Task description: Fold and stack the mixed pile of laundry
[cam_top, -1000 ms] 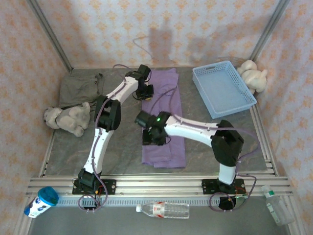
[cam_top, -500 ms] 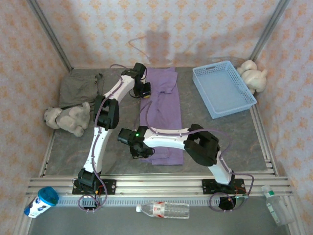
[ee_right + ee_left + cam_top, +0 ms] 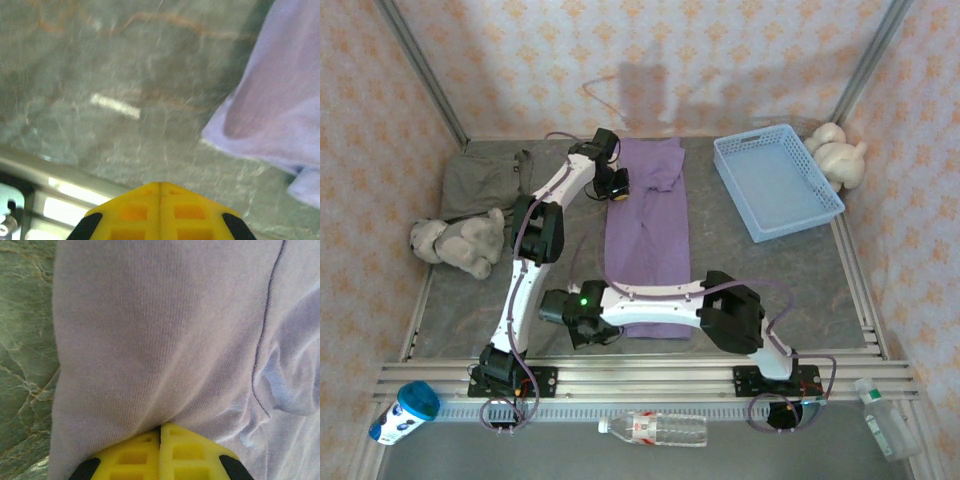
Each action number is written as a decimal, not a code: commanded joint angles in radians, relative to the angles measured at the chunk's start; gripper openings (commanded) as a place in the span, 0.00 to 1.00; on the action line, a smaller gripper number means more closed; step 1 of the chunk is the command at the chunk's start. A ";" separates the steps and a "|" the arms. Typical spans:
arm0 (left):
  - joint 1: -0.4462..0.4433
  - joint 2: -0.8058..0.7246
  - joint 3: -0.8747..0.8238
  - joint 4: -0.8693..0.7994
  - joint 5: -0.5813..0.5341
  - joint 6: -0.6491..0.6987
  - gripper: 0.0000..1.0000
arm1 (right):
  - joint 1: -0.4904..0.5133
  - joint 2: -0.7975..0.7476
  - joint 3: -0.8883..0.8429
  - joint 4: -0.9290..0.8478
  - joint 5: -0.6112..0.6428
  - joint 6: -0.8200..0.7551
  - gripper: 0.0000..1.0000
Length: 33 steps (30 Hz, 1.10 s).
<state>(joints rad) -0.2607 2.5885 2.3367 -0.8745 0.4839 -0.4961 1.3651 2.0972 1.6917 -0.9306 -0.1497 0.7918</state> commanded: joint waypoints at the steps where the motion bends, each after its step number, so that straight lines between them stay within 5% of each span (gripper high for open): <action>1: -0.001 0.054 -0.005 -0.045 0.001 -0.002 0.02 | -0.015 -0.014 0.010 -0.067 0.059 -0.004 0.00; 6: -0.002 0.048 -0.012 -0.052 0.001 -0.002 0.02 | -0.029 -0.019 -0.017 -0.071 0.108 0.024 0.03; 12: -0.002 0.044 -0.023 -0.054 -0.004 -0.002 0.02 | -0.062 -0.023 -0.024 -0.035 0.146 0.014 0.40; 16: -0.003 0.045 -0.030 -0.055 -0.010 -0.001 0.02 | -0.070 0.020 -0.034 -0.033 0.146 0.027 0.45; 19: -0.002 0.044 -0.036 -0.055 -0.010 -0.002 0.02 | -0.075 0.039 -0.043 -0.025 0.150 0.032 0.38; 24: -0.003 0.046 -0.039 -0.051 -0.014 -0.002 0.02 | -0.067 0.030 -0.027 -0.036 0.154 0.032 0.01; 33: -0.002 0.061 -0.034 -0.033 -0.005 -0.023 0.03 | 0.020 0.063 0.081 -0.106 0.108 0.006 0.00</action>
<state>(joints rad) -0.2607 2.5885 2.3348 -0.8719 0.4908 -0.5068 1.3540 2.1345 1.7458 -0.9859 -0.0254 0.8078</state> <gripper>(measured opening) 0.040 0.048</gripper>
